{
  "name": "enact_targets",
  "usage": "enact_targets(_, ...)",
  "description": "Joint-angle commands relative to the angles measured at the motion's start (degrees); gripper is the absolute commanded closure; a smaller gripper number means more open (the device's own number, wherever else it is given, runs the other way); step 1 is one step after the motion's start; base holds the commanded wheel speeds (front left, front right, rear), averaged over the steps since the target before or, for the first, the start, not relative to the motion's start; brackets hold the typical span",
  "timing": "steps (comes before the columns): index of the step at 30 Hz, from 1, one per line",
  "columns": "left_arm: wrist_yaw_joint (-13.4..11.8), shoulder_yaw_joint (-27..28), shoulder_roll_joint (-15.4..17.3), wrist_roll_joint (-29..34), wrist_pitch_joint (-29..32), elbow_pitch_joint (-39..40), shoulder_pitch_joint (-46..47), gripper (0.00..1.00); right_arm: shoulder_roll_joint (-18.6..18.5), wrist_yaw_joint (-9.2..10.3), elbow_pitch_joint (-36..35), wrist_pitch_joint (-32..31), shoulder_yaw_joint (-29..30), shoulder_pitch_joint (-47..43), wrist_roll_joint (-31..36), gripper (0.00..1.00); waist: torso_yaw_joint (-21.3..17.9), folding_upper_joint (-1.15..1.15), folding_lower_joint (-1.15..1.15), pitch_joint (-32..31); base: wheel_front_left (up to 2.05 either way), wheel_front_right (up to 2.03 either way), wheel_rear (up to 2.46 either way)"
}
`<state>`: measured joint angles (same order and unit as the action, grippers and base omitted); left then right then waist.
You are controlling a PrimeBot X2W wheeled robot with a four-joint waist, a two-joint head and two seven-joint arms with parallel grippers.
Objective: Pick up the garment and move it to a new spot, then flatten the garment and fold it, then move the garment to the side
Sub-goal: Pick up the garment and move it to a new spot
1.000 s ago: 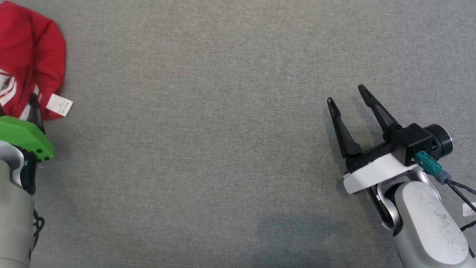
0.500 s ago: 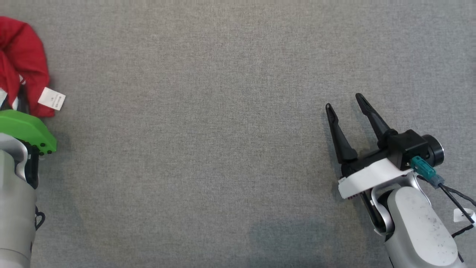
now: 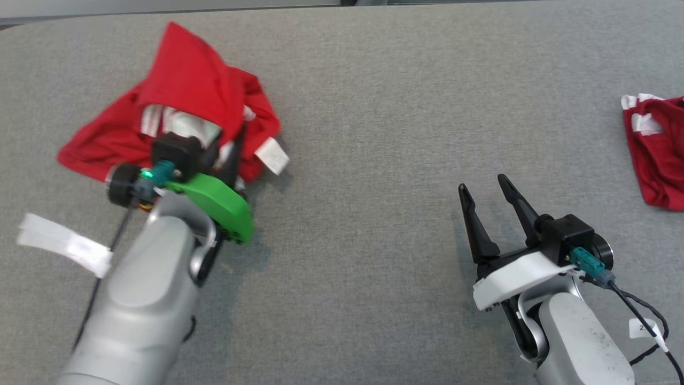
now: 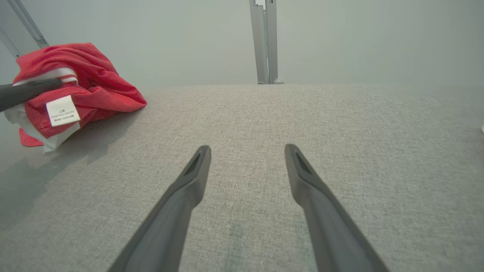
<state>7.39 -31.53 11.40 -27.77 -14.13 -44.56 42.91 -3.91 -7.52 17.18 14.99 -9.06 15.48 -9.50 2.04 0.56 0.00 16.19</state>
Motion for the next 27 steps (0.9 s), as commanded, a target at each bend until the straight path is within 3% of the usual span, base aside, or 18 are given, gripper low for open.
enact_targets(1,0.1,-2.6,-1.0,-0.5,0.5,1.4,-1.7,1.0,0.3,0.06,-0.1,0.2,0.0,-0.5,-0.1,0.0,-4.0,-0.56,0.0,-2.7,0.0,0.0,0.0)
enact_targets(5,0.1,-9.3,-3.7,-3.3,0.9,5.1,-3.9,1.0,0.5,0.06,-0.3,0.2,-0.2,-0.6,-0.5,0.0,-7.4,-0.56,0.0,-3.4,0.0,0.0,0.0)
enact_targets(14,-0.9,-13.8,-6.5,-3.8,-0.4,5.1,-5.8,0.98,0.9,0.06,-0.4,0.2,-0.3,-1.2,-1.5,0.0,-11.8,-0.56,0.0,-4.0,0.0,0.0,0.0)
enact_targets(15,-1.2,-13.7,-6.5,-3.3,-0.8,4.7,-6.0,0.59,0.9,0.06,-0.4,0.2,-0.3,-1.3,-1.7,0.0,-11.9,-0.56,0.0,-4.2,0.0,0.0,0.0)
enact_targets(16,-1.5,-13.4,-6.6,-3.1,-0.8,4.5,-6.4,0.0,0.9,0.06,-0.3,0.2,-0.4,-1.3,-1.7,0.0,-12.0,-0.56,0.0,-4.3,0.0,0.0,0.0)
enact_targets(27,-8.2,2.9,-0.6,1.5,-1.0,14.5,-19.9,0.0,0.9,0.06,-0.5,0.2,0.7,-4.3,-3.1,0.0,-9.2,-0.56,0.0,-9.2,0.0,0.0,0.0)
